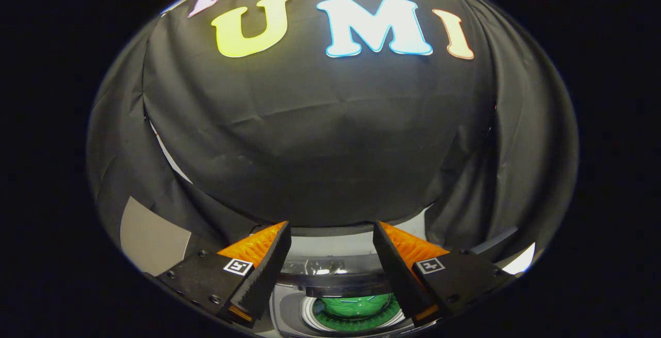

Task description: Put the clothes into the washing machine and then close the washing machine lid.

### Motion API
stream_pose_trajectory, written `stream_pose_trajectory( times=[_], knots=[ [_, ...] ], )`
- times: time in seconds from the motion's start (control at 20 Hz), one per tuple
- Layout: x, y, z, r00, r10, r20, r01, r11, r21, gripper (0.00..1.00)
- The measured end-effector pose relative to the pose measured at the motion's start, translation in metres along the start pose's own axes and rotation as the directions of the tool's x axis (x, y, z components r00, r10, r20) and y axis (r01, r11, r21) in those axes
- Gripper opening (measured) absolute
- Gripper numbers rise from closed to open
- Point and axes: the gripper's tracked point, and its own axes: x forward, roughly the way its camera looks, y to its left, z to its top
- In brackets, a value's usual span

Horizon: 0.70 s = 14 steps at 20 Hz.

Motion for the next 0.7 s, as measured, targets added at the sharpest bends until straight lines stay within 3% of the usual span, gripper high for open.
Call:
stream_pose_trajectory(
  times=[0.25, 0.45, 0.7],
  knots=[
    [0.002, 0.001, -0.005, 1.000, -0.002, -0.012, 0.002, 1.000, 0.005, 0.98],
    [0.005, -0.005, -0.001, 1.000, -0.017, -0.007, 0.016, 0.990, -0.138, 0.99],
    [-0.001, 0.000, -0.017, 1.000, -0.009, -0.007, 0.008, 0.992, -0.127, 0.99]
  ],
)
